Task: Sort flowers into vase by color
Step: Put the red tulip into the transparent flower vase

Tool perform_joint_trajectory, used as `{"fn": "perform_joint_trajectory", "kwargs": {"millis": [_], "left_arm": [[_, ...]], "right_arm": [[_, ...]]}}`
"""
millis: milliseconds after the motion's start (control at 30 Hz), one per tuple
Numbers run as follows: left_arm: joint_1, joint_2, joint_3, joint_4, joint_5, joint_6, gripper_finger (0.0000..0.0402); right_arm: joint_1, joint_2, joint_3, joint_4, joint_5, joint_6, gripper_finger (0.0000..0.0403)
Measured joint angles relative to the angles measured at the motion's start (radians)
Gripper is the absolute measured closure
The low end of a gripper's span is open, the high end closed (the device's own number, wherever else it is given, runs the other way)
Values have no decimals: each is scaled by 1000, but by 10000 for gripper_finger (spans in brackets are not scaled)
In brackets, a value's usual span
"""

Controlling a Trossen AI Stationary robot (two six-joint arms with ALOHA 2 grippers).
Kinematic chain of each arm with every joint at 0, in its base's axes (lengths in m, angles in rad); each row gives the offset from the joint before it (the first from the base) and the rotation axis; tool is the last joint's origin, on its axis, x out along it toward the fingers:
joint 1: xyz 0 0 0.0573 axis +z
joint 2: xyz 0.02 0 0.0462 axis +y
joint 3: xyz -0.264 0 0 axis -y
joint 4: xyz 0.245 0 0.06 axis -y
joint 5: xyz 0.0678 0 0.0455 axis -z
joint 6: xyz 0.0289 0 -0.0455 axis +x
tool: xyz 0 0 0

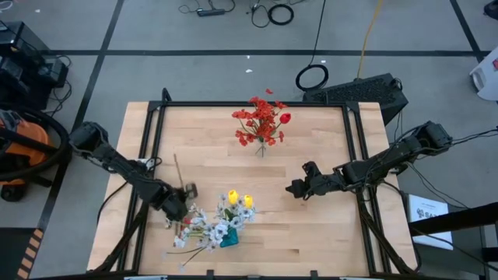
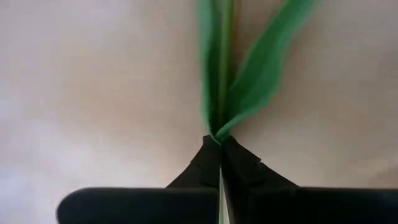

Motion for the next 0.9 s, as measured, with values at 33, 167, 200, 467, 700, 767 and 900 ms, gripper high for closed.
{"fn": "perform_joint_trajectory", "kwargs": {"millis": [33, 167, 200, 467, 700, 767, 900], "left_arm": [[26, -3, -2, -19, -52, -32, 400], [136, -9, -1, -20, -157, -138, 400], [171, -9, -1, -15, -166, -159, 401], [383, -11, -1, 163, -156, -397, 401], [496, -12, 1, 470, -72, -610, 401], [513, -12, 1, 573, -56, -654, 402], [540, -13, 2, 770, -56, -723, 402]], "right_arm": [[0, 0, 0, 2, 0, -10, 206], [0, 0, 0, 20, 0, -56, 206], [0, 0, 0, 31, 0, -69, 206], [0, 0, 0, 45, 19, -131, 206], [0, 0, 0, 45, 16, -147, 206], [0, 0, 0, 46, 16, -163, 206], [0, 0, 0, 58, 14, -197, 206]]}}
